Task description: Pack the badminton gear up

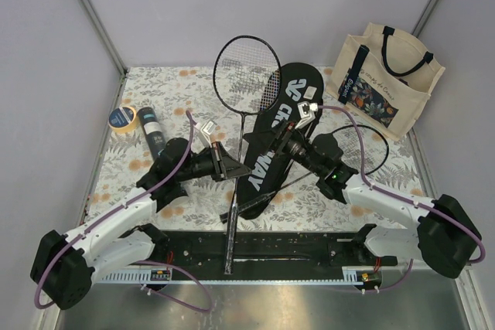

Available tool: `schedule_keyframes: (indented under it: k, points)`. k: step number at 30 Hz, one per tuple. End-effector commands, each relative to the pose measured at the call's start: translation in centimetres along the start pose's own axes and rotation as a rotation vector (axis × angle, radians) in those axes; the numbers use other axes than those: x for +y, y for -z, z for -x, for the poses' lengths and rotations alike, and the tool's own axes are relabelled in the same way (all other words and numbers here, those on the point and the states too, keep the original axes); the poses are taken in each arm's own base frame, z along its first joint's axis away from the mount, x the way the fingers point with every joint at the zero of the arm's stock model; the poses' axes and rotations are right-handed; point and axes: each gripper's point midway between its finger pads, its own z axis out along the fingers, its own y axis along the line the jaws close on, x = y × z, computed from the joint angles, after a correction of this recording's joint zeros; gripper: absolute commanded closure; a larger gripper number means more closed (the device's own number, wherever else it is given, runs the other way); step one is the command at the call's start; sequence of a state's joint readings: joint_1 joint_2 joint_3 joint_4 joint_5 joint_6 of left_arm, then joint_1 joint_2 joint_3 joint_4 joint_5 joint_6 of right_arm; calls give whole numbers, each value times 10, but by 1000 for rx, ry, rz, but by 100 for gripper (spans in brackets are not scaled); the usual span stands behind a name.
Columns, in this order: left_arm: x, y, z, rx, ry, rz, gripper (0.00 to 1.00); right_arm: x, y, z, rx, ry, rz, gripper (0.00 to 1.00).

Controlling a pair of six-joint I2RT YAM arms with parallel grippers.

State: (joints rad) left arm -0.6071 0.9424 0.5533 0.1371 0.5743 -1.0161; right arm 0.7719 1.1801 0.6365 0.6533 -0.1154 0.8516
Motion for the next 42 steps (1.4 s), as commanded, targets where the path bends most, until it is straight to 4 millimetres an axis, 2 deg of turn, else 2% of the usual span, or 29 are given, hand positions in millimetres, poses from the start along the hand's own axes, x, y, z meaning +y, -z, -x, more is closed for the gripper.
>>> schedule_keyframes:
  k: [1,6,10,15,22,24,27,29,30,33,35,37,42]
  points:
    - [-38,8,-3,-4,-33,-160,100,42,-11,29,-83,-59,156,12]
    - [-42,8,-8,2,-34,-178,100,40,-19,30,-81,-83,143,20]
    - [-45,6,-11,9,-26,-200,100,33,-19,29,-91,-110,118,35]
    - [-49,5,-11,-5,-31,-212,100,21,-21,18,-63,-163,80,36]
    - [-54,5,-11,-10,-51,-224,100,15,-25,14,-56,-206,72,41]
    - [-52,5,-11,-17,-51,-218,100,16,-26,15,-62,-218,83,48]
    - [-49,4,-11,-17,-52,-203,98,15,-25,15,-68,-219,79,75]
    - [-42,3,-11,-23,-48,-164,83,13,-21,15,-84,-224,82,91]
    - [-37,3,-10,-28,-49,-137,71,12,-19,17,-96,-227,82,97]
    - [-21,6,-8,-51,-70,-40,36,6,-14,20,-113,-211,52,100]
    - [-17,10,-5,-69,-111,-6,28,1,-11,22,-102,-195,9,100]
    - [-11,14,-4,-76,-139,40,24,-4,-4,24,-99,-189,-29,100]
    - [0,23,0,-70,-206,156,22,-20,18,25,-75,-169,-131,100]
